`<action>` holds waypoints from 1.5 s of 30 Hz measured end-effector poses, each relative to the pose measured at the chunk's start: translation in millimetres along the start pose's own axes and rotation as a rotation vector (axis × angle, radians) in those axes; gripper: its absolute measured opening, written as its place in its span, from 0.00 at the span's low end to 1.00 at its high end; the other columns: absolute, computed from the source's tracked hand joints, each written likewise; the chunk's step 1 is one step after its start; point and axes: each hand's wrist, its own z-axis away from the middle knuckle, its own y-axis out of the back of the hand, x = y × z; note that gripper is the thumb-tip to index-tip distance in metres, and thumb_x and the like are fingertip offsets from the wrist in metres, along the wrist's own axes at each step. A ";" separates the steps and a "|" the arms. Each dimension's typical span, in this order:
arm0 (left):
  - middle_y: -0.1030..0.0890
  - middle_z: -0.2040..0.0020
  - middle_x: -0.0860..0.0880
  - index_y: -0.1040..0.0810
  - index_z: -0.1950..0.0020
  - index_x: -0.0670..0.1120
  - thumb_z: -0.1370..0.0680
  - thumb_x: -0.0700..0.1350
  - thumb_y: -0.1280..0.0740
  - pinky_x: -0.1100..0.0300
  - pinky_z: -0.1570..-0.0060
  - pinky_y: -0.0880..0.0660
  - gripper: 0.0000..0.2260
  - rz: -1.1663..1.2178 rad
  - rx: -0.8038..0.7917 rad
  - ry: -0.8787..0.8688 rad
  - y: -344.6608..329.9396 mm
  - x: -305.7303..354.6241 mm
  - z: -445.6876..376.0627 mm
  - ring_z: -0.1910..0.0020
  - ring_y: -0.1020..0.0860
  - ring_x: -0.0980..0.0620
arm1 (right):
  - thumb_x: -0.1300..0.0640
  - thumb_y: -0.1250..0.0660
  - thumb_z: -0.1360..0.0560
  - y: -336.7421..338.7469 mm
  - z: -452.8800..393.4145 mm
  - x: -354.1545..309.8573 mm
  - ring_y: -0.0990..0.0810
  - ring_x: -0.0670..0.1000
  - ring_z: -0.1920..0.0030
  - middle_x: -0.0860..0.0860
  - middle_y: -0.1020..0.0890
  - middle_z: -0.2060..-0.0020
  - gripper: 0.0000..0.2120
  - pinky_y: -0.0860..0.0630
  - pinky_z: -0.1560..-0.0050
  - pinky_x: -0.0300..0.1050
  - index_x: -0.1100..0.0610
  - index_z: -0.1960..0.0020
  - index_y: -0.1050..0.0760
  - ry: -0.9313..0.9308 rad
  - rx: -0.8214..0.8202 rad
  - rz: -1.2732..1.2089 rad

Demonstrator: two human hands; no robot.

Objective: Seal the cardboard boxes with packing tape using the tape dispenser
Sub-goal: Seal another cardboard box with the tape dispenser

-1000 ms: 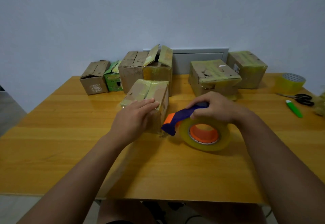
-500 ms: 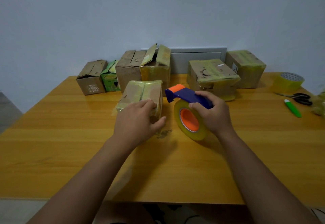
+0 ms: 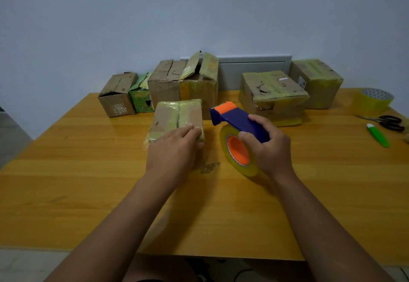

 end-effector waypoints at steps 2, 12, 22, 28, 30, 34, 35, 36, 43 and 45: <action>0.17 0.43 0.46 0.18 0.43 0.49 0.21 0.52 0.38 0.52 0.63 0.23 0.13 -0.012 0.084 -0.057 -5.0 -2.5 -1.0 0.49 0.17 0.43 | 0.40 0.31 0.33 0.4 0.9 1.2 0.22 0.48 0.48 0.48 0.21 0.44 0.28 0.25 0.56 0.37 0.49 0.36 0.24 0.007 0.001 0.003; 0.26 0.32 0.59 0.26 0.32 0.58 0.23 0.67 0.48 0.58 0.54 0.26 0.26 0.169 -0.164 -0.025 17.4 -18.8 -12.8 0.37 0.26 0.55 | 0.37 0.34 0.34 3.4 6.6 2.9 0.22 0.49 0.47 0.48 0.22 0.43 0.30 0.20 0.52 0.49 0.48 0.36 0.25 0.012 0.013 -0.025; 0.21 0.46 0.54 0.19 0.42 0.53 0.24 0.57 0.33 0.60 0.63 0.32 0.14 0.272 -0.085 -0.108 4.1 -33.6 -32.7 0.49 0.26 0.54 | 0.36 0.34 0.34 5.2 9.2 6.9 0.22 0.47 0.47 0.48 0.22 0.42 0.31 0.22 0.55 0.40 0.48 0.35 0.26 0.031 0.006 -0.044; 0.19 0.47 0.52 0.18 0.43 0.52 0.28 0.65 0.37 0.57 0.62 0.33 0.22 0.198 -0.014 -0.168 -5.2 -35.8 -22.8 0.50 0.25 0.49 | 0.36 0.34 0.34 5.0 9.8 6.9 0.22 0.47 0.46 0.47 0.23 0.42 0.31 0.21 0.55 0.41 0.48 0.34 0.26 0.036 0.005 -0.058; 0.18 0.50 0.51 0.18 0.46 0.51 0.27 0.64 0.38 0.59 0.63 0.36 0.22 0.151 0.033 -0.180 -8.2 -33.0 -20.4 0.54 0.24 0.49 | 0.36 0.34 0.34 5.3 10.1 7.1 0.22 0.46 0.46 0.47 0.23 0.42 0.30 0.21 0.55 0.41 0.48 0.35 0.26 0.041 0.009 -0.060; 0.17 0.54 0.49 0.18 0.48 0.49 0.26 0.62 0.38 0.60 0.64 0.38 0.20 0.086 0.086 -0.155 -7.4 -20.7 -15.7 0.58 0.23 0.48 | 0.37 0.34 0.33 5.6 10.4 8.8 0.22 0.47 0.46 0.48 0.22 0.42 0.30 0.21 0.55 0.40 0.48 0.35 0.26 0.051 0.016 -0.056; 0.17 0.52 0.50 0.18 0.46 0.50 0.26 0.64 0.40 0.60 0.64 0.38 0.22 0.100 0.073 -0.141 -4.9 -18.9 -14.6 0.56 0.23 0.48 | 0.37 0.34 0.33 5.5 10.3 9.3 0.22 0.47 0.47 0.48 0.22 0.42 0.30 0.21 0.55 0.40 0.48 0.35 0.26 0.056 0.018 -0.052; 0.17 0.49 0.50 0.18 0.43 0.51 0.26 0.65 0.42 0.60 0.64 0.38 0.24 0.128 0.044 -0.123 -1.9 -18.7 -13.4 0.54 0.23 0.49 | 0.37 0.34 0.33 5.5 10.2 9.8 0.22 0.46 0.46 0.48 0.22 0.42 0.30 0.21 0.55 0.39 0.48 0.35 0.26 0.060 0.019 -0.050; 0.17 0.43 0.50 0.20 0.37 0.52 0.20 0.55 0.40 0.56 0.61 0.29 0.16 0.220 -0.018 -0.169 7.0 -35.4 -14.6 0.50 0.22 0.46 | 0.37 0.34 0.33 6.0 11.6 8.9 0.22 0.43 0.47 0.45 0.23 0.44 0.29 0.22 0.56 0.37 0.46 0.35 0.26 0.062 0.018 -0.068; 0.19 0.39 0.52 0.21 0.36 0.54 0.22 0.58 0.44 0.55 0.57 0.32 0.20 0.191 -0.047 -0.221 3.0 -39.0 -14.1 0.48 0.23 0.47 | 0.37 0.34 0.33 7.0 12.1 8.1 0.22 0.44 0.47 0.44 0.23 0.44 0.29 0.21 0.56 0.38 0.47 0.35 0.27 0.059 0.017 -0.071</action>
